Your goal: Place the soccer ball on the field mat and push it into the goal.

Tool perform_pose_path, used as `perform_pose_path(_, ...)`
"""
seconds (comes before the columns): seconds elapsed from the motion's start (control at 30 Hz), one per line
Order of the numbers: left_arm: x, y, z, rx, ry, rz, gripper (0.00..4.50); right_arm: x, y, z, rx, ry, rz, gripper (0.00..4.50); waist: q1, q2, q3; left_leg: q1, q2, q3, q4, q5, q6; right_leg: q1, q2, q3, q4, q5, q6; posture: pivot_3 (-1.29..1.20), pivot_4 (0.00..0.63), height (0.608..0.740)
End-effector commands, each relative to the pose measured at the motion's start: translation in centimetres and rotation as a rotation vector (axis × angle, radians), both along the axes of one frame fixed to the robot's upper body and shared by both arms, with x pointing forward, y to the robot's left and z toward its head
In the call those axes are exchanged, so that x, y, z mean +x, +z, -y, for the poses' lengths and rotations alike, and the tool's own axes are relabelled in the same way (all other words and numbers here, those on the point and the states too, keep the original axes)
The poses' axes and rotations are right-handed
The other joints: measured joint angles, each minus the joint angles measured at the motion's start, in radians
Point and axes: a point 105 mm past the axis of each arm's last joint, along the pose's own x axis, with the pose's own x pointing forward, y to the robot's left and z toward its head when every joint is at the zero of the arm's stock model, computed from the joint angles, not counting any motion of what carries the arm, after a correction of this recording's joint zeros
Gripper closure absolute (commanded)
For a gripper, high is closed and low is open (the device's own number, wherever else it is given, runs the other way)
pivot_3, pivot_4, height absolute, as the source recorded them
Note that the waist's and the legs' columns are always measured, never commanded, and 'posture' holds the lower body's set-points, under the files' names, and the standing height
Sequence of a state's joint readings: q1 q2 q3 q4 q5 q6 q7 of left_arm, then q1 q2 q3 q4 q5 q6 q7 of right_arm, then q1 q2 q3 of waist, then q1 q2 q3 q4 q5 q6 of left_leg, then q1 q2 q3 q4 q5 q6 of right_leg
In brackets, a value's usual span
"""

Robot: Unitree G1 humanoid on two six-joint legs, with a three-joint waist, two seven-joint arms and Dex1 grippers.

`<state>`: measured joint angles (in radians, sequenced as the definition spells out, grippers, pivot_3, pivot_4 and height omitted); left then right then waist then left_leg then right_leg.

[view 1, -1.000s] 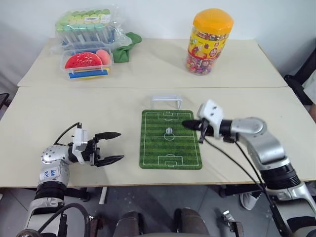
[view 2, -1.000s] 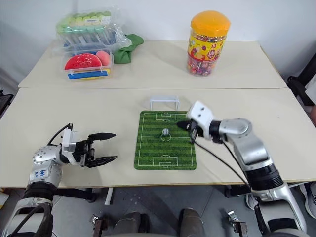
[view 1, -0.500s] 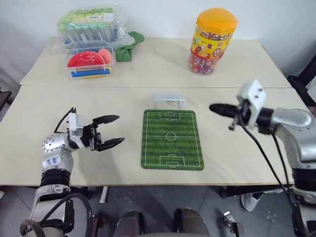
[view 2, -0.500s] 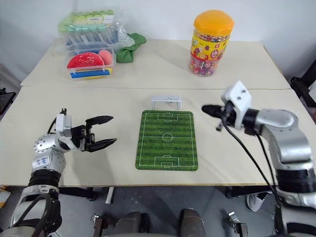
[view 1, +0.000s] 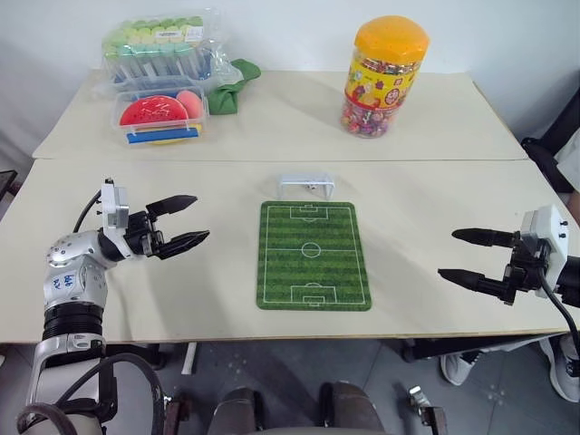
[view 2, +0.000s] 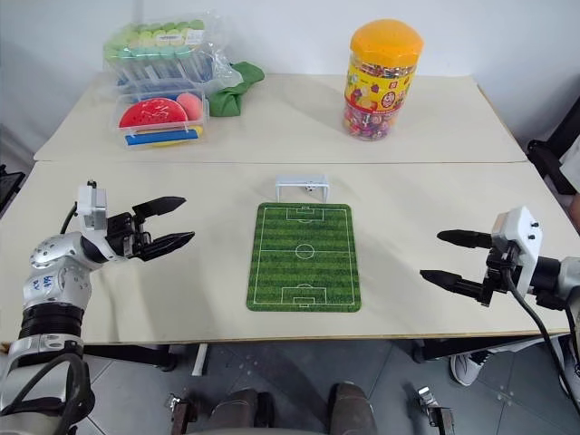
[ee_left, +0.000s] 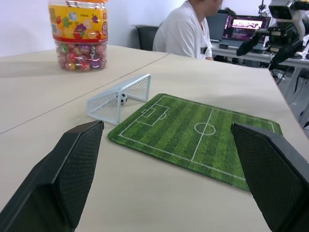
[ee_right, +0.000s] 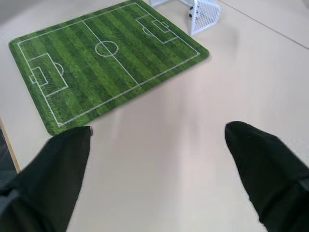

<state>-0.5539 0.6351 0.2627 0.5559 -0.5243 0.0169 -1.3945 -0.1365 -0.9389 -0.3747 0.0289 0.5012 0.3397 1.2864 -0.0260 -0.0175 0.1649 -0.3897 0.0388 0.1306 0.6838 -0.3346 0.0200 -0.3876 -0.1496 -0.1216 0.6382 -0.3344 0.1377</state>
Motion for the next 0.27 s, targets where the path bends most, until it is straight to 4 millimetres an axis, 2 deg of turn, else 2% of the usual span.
perform_pose_path(0.03, -0.9, 0.5, -0.5, 0.012, -0.005, -0.012, 0.0, 0.0, 0.9, 0.4, -0.005, -0.022, 0.044, 0.02, 0.0, 0.0, 0.0, 0.0, 0.0, 0.0, 0.0, 0.0, 0.0, 0.0, 0.0, 0.0, 0.0, 0.0, 0.0, 0.0, 0.15, 0.74)
perform_pose_path(0.27, -1.8, -1.2, -1.0, 0.106, 0.008, -0.048, 0.0, -1.0, -0.6, -0.1, 0.012, -0.049, 0.0, 0.02, 0.008, 0.0, 0.0, 0.0, 0.0, -0.001, 0.0, 0.0, 0.0, 0.001, 0.0, 0.0, 0.0, 0.0, 0.0, 0.0, 0.15, 0.74)
